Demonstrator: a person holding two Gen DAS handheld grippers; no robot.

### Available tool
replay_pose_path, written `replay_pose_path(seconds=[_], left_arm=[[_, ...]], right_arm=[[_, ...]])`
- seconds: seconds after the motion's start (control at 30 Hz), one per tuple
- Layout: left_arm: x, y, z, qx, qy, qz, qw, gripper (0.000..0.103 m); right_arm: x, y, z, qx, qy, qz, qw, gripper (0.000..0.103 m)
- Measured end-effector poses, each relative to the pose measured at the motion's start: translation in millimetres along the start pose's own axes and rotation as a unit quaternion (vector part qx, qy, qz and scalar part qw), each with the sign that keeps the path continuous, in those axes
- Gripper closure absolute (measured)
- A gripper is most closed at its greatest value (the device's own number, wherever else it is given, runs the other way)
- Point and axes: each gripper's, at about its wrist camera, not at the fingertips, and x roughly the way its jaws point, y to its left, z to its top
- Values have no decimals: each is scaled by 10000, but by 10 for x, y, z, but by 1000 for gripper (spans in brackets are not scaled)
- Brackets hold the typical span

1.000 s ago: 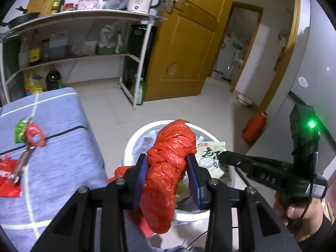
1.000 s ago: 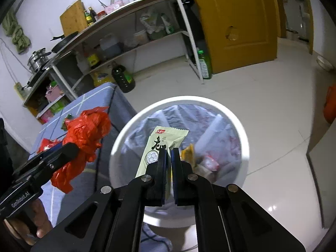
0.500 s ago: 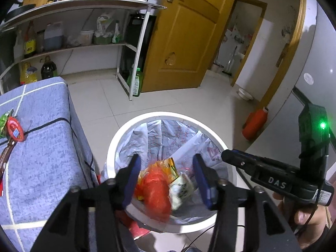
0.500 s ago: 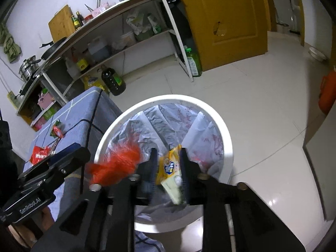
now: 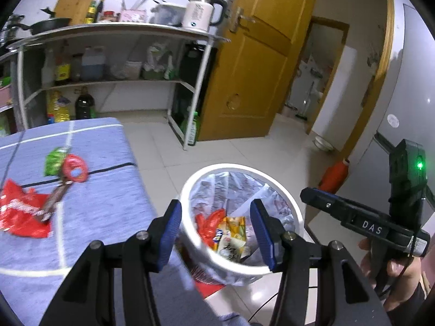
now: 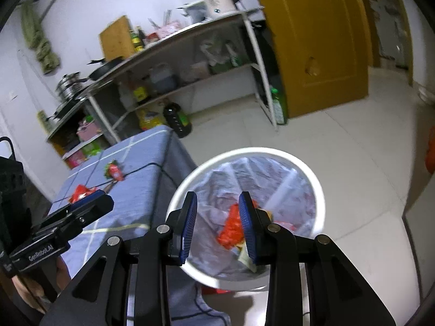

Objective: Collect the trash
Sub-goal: 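Move the left gripper back to the red wrapper on the table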

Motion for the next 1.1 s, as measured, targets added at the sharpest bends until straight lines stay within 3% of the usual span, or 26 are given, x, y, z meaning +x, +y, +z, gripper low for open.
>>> replay_pose_path(seconds=[0.2, 0.47, 0.73, 0.8, 0.9, 1.1], left_arm=[[-485, 252, -86, -147, -288, 198, 9993, 49], [-982, 698, -267, -406, -535, 538, 9963, 49], [-1291, 1280, -438, -649, -611, 1097, 9900, 49], [-1355, 1432, -458, -725, -618, 1239, 9877, 49], [-1423, 1592, -473, -780, -647, 1398, 9850, 49], [-1436, 1877, -485, -807, -637, 1689, 9803, 49]], right_arm=[[-129, 463, -64, -449, -78, 277, 9986, 70], [-138, 982, -229, -809, 124, 720, 9940, 70], [-46, 1515, -285, -1157, 310, 1141, 9862, 70], [11, 1629, -291, -1178, 384, 1221, 9848, 68], [94, 1802, -288, -1220, 477, 1316, 9826, 57], [261, 2136, -294, -1455, 607, 1374, 9779, 55]])
